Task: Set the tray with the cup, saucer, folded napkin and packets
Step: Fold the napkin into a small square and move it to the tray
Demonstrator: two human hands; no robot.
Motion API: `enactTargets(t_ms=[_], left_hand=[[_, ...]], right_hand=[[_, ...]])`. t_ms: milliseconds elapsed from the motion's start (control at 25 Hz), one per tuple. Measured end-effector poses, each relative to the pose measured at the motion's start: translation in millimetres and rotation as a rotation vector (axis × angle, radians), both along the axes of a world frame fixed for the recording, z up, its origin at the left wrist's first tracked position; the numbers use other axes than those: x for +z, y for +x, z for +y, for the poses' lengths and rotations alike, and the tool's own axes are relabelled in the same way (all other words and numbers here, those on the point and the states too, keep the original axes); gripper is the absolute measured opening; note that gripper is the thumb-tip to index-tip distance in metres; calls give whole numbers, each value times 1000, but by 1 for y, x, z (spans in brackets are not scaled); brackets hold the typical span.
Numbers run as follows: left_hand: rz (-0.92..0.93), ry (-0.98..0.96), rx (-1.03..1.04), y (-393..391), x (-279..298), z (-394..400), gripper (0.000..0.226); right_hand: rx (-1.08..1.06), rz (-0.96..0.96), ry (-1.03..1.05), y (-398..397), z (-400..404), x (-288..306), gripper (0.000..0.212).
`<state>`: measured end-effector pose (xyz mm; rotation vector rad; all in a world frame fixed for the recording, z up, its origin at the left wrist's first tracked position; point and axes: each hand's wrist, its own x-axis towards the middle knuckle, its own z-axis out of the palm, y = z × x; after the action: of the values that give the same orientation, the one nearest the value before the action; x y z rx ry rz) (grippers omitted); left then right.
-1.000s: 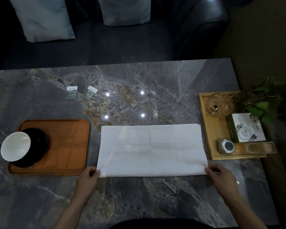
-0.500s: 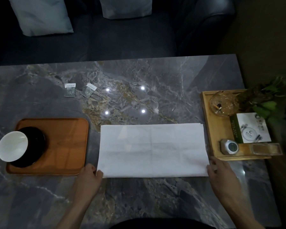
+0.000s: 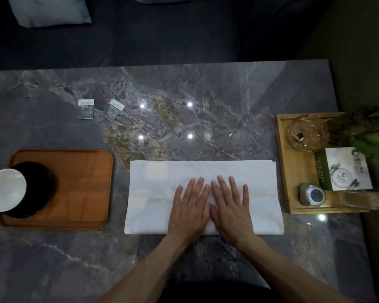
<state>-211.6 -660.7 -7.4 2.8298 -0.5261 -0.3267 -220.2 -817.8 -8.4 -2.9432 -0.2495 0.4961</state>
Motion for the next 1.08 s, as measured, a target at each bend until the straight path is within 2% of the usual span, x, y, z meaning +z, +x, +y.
enactTargets(t_ms=[200, 360, 600, 840, 1080], left_hand=[[53, 82, 20, -4, -19, 3, 59], [63, 58, 3, -5, -26, 11, 64], [51, 94, 9, -6, -36, 61, 73], [8, 124, 25, -5, -38, 125, 68], [24, 126, 28, -3, -31, 123, 69]], right_hand=[[-17, 26, -31, -5, -3, -17, 68], [-9, 1, -18, -7, -9, -23, 67], [-56, -37, -55, -7, -49, -28, 63], [-83, -44, -91, -8, -80, -32, 62], [-90, -30, -65, -6, -79, -21, 61]])
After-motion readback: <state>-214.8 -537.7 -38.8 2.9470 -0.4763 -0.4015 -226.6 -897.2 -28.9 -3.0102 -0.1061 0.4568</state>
